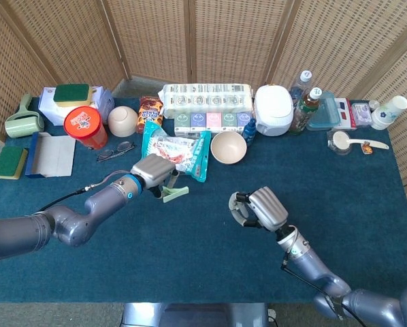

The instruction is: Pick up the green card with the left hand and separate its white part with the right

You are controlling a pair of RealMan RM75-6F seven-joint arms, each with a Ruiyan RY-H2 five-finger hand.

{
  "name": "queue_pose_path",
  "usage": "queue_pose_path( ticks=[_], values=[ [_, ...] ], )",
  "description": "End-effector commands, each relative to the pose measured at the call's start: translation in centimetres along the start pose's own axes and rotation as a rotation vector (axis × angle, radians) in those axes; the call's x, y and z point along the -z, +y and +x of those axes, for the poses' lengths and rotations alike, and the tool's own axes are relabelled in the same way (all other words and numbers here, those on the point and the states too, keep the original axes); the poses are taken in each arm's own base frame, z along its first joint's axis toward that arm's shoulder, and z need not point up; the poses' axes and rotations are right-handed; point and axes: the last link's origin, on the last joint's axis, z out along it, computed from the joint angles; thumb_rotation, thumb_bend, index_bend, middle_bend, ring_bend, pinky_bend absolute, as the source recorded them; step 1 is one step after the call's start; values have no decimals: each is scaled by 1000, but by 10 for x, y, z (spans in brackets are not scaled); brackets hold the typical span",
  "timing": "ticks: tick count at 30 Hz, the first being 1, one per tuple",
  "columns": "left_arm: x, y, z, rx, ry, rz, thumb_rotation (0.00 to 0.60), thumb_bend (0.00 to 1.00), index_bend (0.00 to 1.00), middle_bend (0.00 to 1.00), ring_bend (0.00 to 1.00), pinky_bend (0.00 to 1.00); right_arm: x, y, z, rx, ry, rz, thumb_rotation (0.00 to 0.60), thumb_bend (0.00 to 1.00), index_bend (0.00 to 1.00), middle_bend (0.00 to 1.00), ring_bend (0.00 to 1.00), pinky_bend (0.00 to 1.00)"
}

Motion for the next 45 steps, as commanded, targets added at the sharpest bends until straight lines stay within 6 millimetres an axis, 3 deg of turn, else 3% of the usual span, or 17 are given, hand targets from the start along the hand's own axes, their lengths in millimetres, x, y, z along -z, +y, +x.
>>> queue_pose_path(
  ticks=[1, 7, 12, 18, 25, 29, 36, 41, 45],
  values=[
    [3, -3, -2, -6, 6, -1, 600, 433, 635, 1000, 1000, 1000, 2, 1, 0, -1, -27, -7, 600, 470, 352, 557, 711, 712],
    [8, -5, -5, -25, 20, -5, 600, 432, 576, 993, 1000, 1000, 3, 2, 0, -4, -59, -23, 600, 470, 195, 407, 533, 544],
    [10, -4, -5, -60, 41, -12, 600, 426, 503, 924, 983, 1000, 4, 4, 5, -1, -44, -30, 600, 470, 157, 345, 453, 488],
    [11, -3, -7, -103, 47, -18, 580, 406, 367, 752, 811, 986, 7, 6, 11, 8, -26, -37, 600, 470, 151, 328, 433, 476],
    [16, -4, -9, -111, 84, -13, 477, 374, 255, 486, 571, 813, 13, 12, 16, 20, -19, -57, 600, 470, 159, 328, 433, 477],
    [29, -8, -10, -95, 129, -8, 413, 370, 227, 408, 491, 749, 15, 16, 20, 31, -11, -65, 600, 470, 162, 328, 433, 477],
    [85, -30, -26, -15, 336, 54, 392, 345, 210, 374, 453, 695, 28, 34, 37, 91, 19, -134, 600, 470, 163, 319, 416, 477],
    [136, -51, -58, 25, 403, 145, 386, 339, 200, 371, 448, 688, 47, 52, 50, 168, 31, -217, 600, 470, 168, 320, 395, 477],
    [193, -77, -102, 35, 469, 284, 385, 338, 199, 371, 449, 686, 73, 71, 61, 244, 31, -325, 600, 470, 180, 320, 380, 476]
  ],
)
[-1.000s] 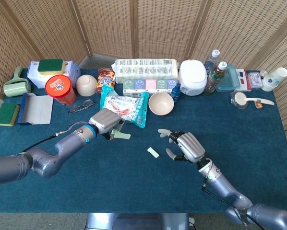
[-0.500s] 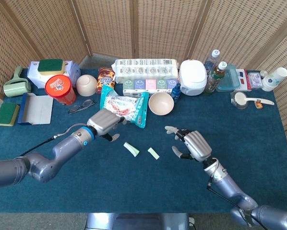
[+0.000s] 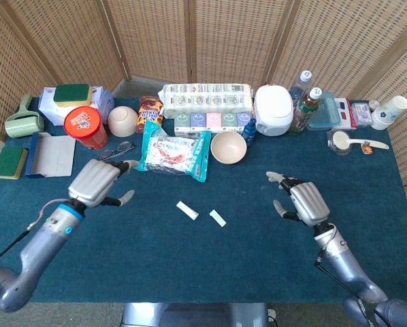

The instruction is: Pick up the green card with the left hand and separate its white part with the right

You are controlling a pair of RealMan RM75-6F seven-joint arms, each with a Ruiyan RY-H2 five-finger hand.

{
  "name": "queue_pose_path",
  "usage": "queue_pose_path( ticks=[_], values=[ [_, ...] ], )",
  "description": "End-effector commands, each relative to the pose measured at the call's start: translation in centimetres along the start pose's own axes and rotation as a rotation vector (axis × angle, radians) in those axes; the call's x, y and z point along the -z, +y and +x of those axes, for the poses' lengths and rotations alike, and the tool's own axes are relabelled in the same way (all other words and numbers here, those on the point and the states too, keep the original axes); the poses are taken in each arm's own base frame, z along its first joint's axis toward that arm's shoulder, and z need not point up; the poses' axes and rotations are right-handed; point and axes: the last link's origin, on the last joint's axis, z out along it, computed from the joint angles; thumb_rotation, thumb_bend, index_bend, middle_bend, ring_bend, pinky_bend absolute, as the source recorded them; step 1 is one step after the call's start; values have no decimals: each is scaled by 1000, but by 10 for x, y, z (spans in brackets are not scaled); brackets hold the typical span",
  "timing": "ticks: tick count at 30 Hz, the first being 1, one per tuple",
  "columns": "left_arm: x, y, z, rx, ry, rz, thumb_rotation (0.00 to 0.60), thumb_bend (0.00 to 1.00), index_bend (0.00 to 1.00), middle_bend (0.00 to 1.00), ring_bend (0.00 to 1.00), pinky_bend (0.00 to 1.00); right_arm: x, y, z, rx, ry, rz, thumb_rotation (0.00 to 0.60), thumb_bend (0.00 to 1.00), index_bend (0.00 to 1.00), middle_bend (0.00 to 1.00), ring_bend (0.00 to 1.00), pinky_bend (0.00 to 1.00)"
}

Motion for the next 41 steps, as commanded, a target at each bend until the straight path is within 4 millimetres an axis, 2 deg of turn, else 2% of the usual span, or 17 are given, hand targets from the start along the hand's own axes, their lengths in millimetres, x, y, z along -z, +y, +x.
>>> queue_pose_path(
  ticks=[1, 2, 6, 12, 14, 23, 30, 33, 37, 41],
  values=[
    [80, -38, -19, -4, 65, 151, 387, 337, 198, 371, 448, 685, 18, 21, 6, 63, -2, -83, 600, 470, 184, 320, 376, 476],
    [99, -49, -25, -4, 82, 202, 386, 337, 198, 370, 448, 685, 24, 27, 8, 86, -2, -110, 600, 470, 189, 319, 371, 476],
    [148, -73, -39, 3, 170, 334, 388, 329, 192, 362, 444, 683, 44, 40, 16, 175, 12, -183, 600, 470, 201, 311, 349, 462],
    [199, -89, -57, 22, 237, 468, 393, 325, 191, 359, 441, 677, 74, 46, 26, 243, 59, -288, 600, 470, 216, 304, 327, 455],
    [210, -92, -62, 16, 237, 496, 395, 325, 191, 359, 441, 677, 83, 46, 28, 250, 71, -313, 600, 470, 217, 302, 320, 455],
    [227, -100, -73, 39, 245, 545, 397, 325, 191, 358, 441, 663, 106, 40, 37, 255, 101, -358, 600, 470, 216, 297, 301, 434],
    [217, -104, -71, 49, 278, 504, 397, 324, 193, 359, 441, 610, 120, 37, 37, 242, 104, -380, 600, 470, 213, 296, 298, 398],
    [215, -104, -71, 43, 264, 500, 398, 325, 193, 358, 415, 499, 125, 37, 34, 233, 96, -388, 600, 470, 214, 296, 296, 376],
    [217, -106, -70, 46, 263, 511, 396, 325, 193, 354, 365, 298, 127, 37, 33, 230, 99, -399, 600, 470, 218, 296, 294, 366],
    [219, -108, -71, 49, 261, 516, 398, 325, 193, 354, 350, 239, 126, 36, 35, 232, 110, -396, 600, 470, 222, 296, 294, 366]
  ],
)
